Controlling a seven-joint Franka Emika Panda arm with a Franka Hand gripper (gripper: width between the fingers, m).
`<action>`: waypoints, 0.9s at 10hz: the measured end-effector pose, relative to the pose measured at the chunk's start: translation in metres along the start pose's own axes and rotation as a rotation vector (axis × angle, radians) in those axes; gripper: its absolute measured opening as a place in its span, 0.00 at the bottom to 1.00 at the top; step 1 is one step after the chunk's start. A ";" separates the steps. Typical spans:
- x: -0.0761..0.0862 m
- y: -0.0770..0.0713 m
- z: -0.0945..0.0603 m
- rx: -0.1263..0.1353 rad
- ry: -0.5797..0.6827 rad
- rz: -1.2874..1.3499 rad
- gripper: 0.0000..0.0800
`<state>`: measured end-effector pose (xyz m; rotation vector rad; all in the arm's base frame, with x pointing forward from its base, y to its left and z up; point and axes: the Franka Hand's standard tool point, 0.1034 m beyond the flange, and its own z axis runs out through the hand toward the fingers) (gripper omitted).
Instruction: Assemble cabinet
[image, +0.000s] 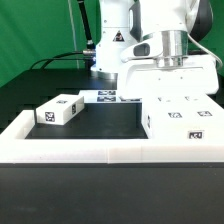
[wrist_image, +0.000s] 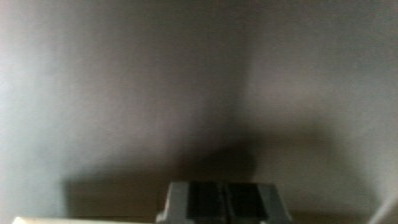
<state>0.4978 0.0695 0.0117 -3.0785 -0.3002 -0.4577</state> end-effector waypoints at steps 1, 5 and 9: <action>0.005 0.003 -0.012 0.004 -0.018 -0.006 0.00; 0.022 0.006 -0.044 0.016 -0.060 -0.008 0.00; 0.041 0.006 -0.069 0.037 -0.132 -0.008 0.00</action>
Offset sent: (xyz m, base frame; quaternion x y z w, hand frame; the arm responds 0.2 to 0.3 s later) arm 0.0063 -0.0027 0.0404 0.0132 -0.0347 -0.0039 0.9993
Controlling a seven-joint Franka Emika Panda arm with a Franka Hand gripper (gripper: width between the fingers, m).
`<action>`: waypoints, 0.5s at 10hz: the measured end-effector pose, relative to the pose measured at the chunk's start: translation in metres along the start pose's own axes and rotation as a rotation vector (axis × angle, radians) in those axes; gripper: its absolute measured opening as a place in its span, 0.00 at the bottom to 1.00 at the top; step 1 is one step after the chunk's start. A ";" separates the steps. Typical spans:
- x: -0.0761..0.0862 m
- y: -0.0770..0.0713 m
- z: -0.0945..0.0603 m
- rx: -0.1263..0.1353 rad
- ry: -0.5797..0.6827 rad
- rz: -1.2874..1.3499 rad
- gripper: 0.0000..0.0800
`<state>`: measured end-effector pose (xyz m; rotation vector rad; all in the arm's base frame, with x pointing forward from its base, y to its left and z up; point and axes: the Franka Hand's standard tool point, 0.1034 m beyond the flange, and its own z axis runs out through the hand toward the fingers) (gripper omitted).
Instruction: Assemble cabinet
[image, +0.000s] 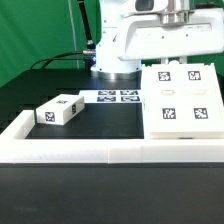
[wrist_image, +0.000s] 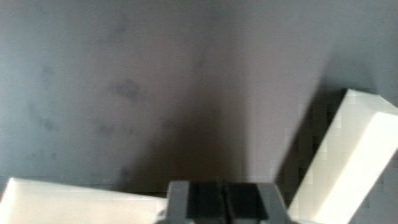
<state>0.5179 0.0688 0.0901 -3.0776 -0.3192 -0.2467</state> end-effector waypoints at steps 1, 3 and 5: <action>0.005 -0.001 -0.006 0.005 -0.014 -0.001 0.00; 0.000 -0.001 -0.002 0.005 -0.022 -0.001 0.00; 0.000 -0.001 -0.001 0.005 -0.024 -0.002 0.00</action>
Offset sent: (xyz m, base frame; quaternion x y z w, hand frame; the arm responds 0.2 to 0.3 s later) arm 0.0000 0.0000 0.0000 0.0000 0.0000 0.0000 1.0000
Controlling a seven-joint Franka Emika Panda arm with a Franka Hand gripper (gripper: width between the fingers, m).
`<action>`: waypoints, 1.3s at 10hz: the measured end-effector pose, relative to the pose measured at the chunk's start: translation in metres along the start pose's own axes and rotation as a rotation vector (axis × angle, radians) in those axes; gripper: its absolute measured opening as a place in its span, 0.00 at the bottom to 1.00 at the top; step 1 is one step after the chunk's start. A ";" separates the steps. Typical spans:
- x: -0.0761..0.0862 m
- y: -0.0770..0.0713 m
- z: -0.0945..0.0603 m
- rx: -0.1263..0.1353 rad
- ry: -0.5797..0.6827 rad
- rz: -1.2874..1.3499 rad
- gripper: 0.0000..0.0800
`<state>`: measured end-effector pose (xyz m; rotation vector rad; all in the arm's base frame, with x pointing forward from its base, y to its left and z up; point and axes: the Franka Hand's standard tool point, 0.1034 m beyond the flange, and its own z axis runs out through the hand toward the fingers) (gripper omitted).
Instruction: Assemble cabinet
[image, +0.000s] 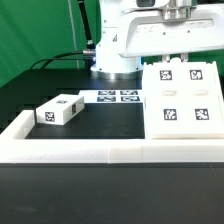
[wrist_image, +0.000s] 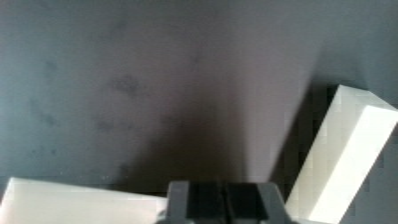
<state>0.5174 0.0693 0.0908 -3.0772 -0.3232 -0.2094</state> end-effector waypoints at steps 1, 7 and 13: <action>-0.004 0.006 0.003 -0.001 -0.008 -0.035 0.00; 0.019 0.005 -0.033 0.017 -0.052 -0.036 0.00; 0.036 0.002 -0.041 0.025 -0.069 -0.030 0.00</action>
Offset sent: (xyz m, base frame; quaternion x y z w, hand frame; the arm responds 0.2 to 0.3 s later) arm 0.0175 -0.0028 0.0348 -0.0043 -0.0303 -0.0078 0.9995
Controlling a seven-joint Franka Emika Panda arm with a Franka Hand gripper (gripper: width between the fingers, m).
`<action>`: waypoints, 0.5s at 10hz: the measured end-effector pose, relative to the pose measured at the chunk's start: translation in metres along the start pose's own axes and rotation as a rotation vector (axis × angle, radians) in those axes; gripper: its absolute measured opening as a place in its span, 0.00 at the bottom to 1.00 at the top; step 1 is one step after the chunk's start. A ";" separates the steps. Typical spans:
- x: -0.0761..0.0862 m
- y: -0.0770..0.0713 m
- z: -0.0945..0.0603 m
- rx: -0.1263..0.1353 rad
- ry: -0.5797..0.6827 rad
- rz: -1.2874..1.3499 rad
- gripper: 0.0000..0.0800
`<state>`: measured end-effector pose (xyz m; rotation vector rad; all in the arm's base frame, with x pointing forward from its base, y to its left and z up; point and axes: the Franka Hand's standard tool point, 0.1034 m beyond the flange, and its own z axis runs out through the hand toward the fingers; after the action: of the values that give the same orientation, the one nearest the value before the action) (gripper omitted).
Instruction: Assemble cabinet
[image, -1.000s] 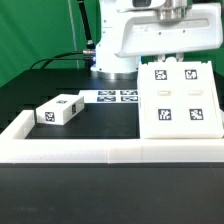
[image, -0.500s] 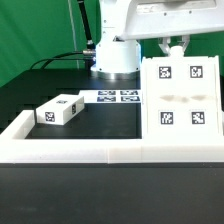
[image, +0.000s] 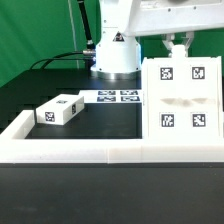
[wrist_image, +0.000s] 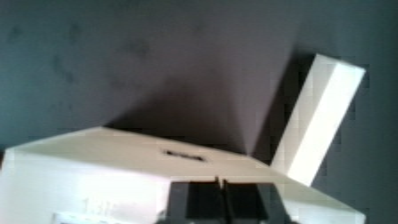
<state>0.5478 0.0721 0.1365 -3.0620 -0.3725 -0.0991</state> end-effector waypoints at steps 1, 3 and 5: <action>0.004 0.000 -0.001 0.000 0.004 -0.001 0.00; 0.009 0.000 -0.001 0.001 0.005 -0.001 0.00; 0.008 0.000 0.000 0.001 0.002 -0.001 0.00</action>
Offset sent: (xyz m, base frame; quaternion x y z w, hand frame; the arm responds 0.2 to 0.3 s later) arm 0.0060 -0.0019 -0.0016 -0.0111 0.0000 -0.0093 0.9999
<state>0.5557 0.0740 0.1371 -3.0604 -0.3738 -0.1018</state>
